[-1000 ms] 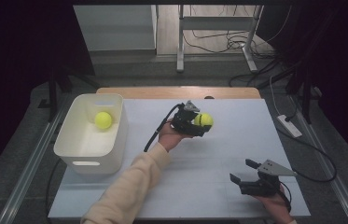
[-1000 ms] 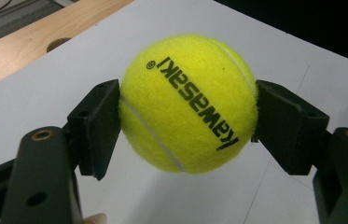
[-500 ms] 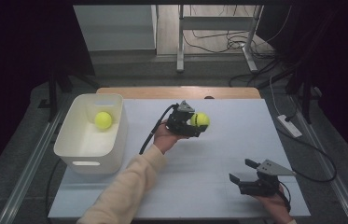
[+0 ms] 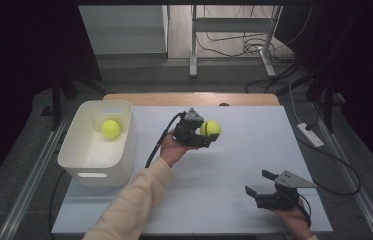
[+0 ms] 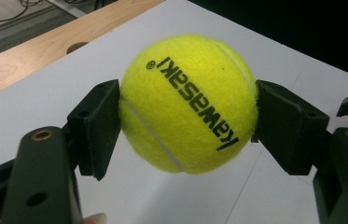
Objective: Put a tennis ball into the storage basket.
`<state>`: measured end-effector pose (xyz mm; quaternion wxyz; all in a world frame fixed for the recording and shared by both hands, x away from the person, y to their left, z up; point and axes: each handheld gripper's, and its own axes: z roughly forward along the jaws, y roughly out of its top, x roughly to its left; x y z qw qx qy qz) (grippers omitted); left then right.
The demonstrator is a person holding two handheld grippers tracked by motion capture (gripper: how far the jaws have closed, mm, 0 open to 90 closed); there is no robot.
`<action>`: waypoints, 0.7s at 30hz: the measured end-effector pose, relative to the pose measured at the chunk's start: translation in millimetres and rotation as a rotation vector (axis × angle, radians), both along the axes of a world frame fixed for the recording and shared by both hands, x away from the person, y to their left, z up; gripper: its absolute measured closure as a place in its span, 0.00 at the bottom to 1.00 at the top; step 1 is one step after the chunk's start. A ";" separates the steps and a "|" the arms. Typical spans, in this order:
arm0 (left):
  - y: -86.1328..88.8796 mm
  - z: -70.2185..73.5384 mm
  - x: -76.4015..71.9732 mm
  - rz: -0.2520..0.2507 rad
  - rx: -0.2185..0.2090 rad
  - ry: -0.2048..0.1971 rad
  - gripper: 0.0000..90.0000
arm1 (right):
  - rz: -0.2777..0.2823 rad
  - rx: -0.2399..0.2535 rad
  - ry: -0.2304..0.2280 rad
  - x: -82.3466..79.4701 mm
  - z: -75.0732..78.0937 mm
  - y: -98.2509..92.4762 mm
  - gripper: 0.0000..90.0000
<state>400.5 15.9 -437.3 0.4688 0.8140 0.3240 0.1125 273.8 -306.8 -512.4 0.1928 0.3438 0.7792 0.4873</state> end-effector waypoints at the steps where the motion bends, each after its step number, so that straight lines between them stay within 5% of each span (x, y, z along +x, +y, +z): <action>1: 0.9 0.5 -1.0 -0.002 0.001 -0.003 0.31 | 0.000 0.000 0.000 0.1 0.1 0.1 0.12; 21: 13.5 7.4 -9.1 0.003 -0.026 -0.022 0.31 | 0.001 -0.007 -0.003 0.6 0.1 0.6 0.12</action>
